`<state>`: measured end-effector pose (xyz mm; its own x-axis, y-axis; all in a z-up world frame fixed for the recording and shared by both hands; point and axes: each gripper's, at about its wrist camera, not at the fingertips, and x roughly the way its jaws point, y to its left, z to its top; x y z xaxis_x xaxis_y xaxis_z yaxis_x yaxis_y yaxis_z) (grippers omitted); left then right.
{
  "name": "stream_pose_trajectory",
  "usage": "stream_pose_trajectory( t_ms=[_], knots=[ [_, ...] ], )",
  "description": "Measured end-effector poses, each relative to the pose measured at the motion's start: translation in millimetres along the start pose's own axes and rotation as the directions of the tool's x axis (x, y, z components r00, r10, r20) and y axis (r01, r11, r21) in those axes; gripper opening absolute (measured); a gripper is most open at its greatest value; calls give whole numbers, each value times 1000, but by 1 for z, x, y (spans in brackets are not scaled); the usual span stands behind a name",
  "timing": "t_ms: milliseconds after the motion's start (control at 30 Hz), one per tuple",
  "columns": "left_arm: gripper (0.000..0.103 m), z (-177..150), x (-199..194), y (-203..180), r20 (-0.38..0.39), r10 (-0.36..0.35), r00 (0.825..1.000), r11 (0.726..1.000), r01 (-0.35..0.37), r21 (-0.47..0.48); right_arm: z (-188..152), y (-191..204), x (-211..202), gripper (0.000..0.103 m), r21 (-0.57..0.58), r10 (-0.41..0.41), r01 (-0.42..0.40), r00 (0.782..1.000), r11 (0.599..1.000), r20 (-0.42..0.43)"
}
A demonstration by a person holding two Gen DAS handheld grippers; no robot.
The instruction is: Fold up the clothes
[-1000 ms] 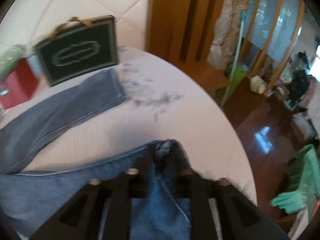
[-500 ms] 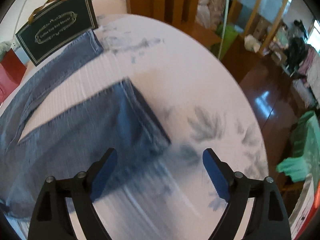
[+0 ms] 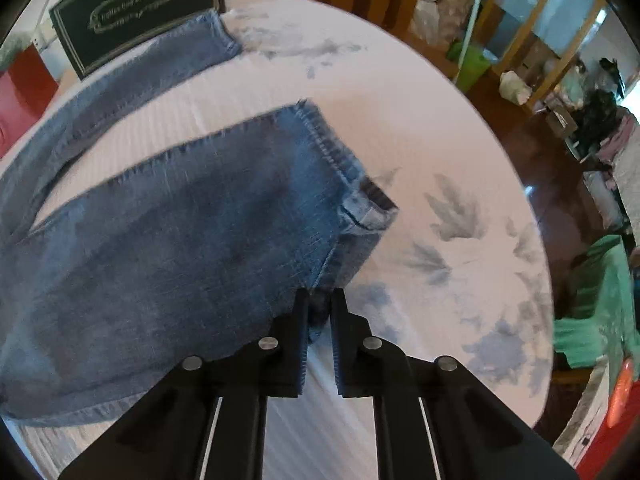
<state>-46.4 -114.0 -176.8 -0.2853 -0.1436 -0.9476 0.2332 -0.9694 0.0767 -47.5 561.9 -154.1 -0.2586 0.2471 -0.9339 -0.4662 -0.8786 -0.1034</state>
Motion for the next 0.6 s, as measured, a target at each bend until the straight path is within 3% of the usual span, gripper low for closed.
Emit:
stream_pose_trajectory(
  t_ms=[100, 200, 267, 333, 367, 433, 500, 600],
  knots=[
    [1, -6, -5, 11, -18, -14, 1000, 1000, 14, 1, -10, -22, -16, 9, 23, -14, 14, 1000, 1000, -3],
    [2, -11, -8, 17, 11, -69, 998, 998, 70, -10, -23, -45, -21, 9, 47, -19, 20, 1000, 999, -20],
    [11, -10, -9, 20, 15, -120, 993, 992, 120, -22, -27, -53, -17, 9, 76, 24, -23, 999, 997, -21],
    [33, -9, -9, 22, 19, -170, 985, 985, 171, -33, -29, -53, -13, 12, 97, 47, -45, 999, 994, -12],
    [37, -8, -9, 24, 21, -195, 980, 980, 196, -39, -30, -53, -15, 17, 105, 55, -55, 998, 993, 1],
    [39, -9, -14, 21, 32, -186, 982, 982, 187, -29, -33, -52, -16, 59, 131, 81, -82, 997, 988, 15],
    [41, -11, -24, 21, 67, -169, 983, 985, 171, -31, -36, -50, -17, 67, 135, 83, -86, 996, 987, 25],
    [63, -12, -35, 26, 111, -138, 984, 988, 144, -48, -38, -50, -16, 68, 134, 72, -75, 997, 988, 25]
  ],
)
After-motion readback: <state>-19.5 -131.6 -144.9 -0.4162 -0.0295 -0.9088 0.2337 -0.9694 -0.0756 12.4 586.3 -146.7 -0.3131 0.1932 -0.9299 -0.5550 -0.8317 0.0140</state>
